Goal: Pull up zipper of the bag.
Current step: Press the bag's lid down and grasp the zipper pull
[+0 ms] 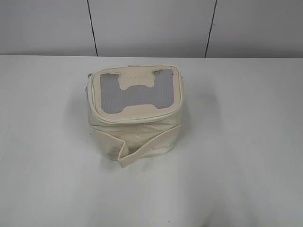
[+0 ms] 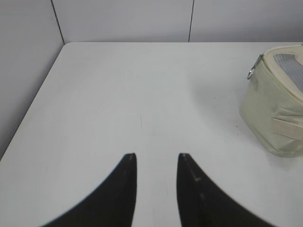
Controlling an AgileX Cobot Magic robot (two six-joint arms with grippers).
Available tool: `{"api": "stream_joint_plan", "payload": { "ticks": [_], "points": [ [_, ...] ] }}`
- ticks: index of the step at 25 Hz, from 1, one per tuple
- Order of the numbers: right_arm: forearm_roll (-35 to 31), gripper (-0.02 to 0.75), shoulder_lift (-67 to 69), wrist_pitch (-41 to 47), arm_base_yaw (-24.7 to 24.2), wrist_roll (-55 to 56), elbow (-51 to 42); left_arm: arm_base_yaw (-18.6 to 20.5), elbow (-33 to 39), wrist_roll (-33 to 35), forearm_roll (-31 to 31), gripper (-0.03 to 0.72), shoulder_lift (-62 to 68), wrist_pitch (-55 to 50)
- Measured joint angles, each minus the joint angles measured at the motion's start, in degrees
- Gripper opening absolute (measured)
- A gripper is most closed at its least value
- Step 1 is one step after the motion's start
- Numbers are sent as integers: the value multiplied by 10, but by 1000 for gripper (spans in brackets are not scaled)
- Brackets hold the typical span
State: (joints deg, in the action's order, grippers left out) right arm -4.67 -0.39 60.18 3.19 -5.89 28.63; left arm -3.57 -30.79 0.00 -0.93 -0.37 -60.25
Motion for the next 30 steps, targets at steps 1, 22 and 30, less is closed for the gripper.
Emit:
{"api": "stream_joint_plan", "payload": {
  "ticks": [1,22,30],
  "points": [
    [0,399,0,0,0,0,0,0,0,0,0,230,0,0],
    [0,399,0,0,0,0,0,0,0,0,0,230,0,0],
    [-41,399,2,-1,0,-1,0,0,0,0,0,230,0,0]
  ]
}}
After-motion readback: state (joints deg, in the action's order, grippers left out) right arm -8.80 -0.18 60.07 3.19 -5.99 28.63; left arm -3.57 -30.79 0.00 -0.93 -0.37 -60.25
